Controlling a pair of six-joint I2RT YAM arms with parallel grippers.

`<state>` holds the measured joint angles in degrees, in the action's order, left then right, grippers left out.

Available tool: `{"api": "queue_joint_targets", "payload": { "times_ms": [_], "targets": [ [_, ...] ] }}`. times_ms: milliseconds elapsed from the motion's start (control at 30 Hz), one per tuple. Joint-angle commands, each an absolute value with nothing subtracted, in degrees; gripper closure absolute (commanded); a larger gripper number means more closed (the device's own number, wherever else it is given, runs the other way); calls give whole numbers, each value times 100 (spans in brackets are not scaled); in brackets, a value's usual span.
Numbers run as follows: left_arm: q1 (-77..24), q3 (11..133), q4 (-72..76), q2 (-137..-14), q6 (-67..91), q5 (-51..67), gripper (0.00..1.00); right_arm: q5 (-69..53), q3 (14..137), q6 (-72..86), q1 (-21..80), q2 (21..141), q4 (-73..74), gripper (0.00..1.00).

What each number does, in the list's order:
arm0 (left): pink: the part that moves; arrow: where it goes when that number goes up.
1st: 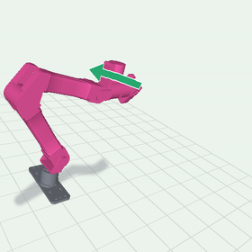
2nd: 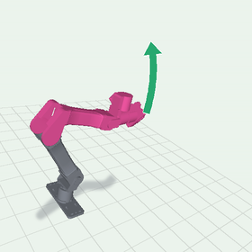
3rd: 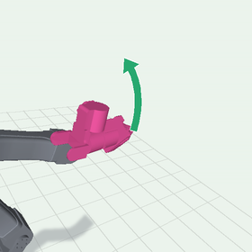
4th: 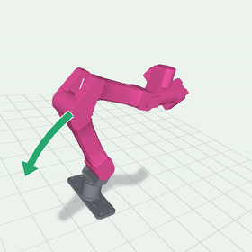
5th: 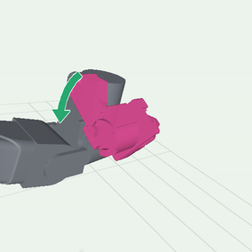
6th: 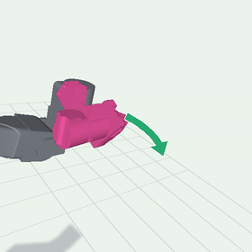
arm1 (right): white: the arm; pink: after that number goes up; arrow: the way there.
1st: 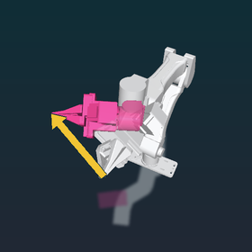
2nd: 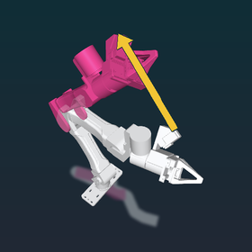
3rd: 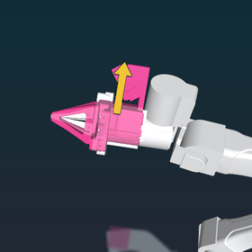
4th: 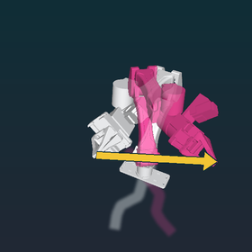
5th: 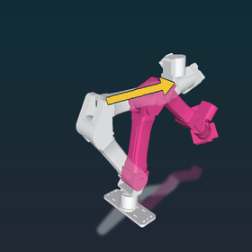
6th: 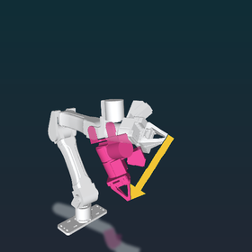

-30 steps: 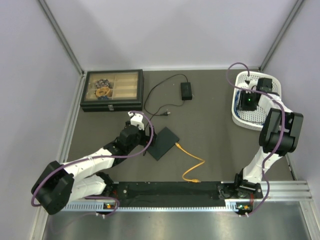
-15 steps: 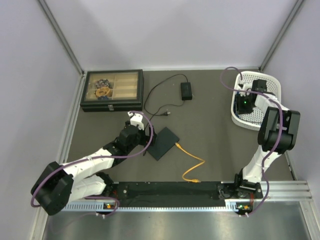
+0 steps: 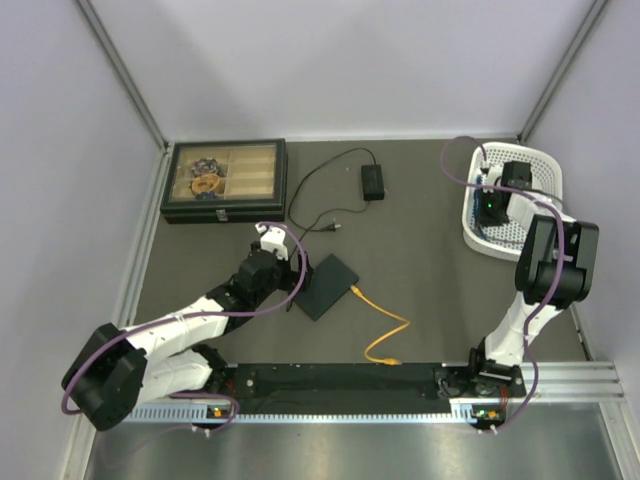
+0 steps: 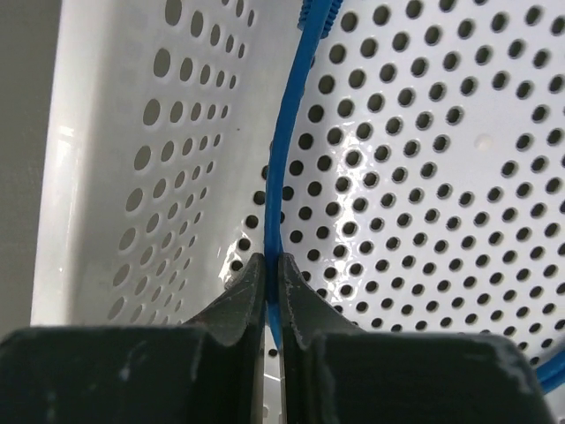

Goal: Insert the plug into the switch port
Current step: Pick up the connector from the bin.

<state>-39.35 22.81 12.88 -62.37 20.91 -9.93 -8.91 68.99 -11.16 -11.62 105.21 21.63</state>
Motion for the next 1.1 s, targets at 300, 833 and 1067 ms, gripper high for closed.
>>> {"api": "queue_joint_targets", "payload": {
  "times_ms": [300, 833, 1067],
  "targets": [
    [-3911, 2206, 1450, -6108, 2109, -1020, 1, -352, 6794, -598, -1116, 8948, 2003, 100],
    [-3911, 2206, 1424, -5994, 2136, -984, 1, -18, 8339, -562, -397, 7208, 2697, 100],
    [-3911, 2206, 1415, -5959, 2136, -976, 1, -544, 9641, -466, -220, 6839, 2270, 100]
  ]
}}
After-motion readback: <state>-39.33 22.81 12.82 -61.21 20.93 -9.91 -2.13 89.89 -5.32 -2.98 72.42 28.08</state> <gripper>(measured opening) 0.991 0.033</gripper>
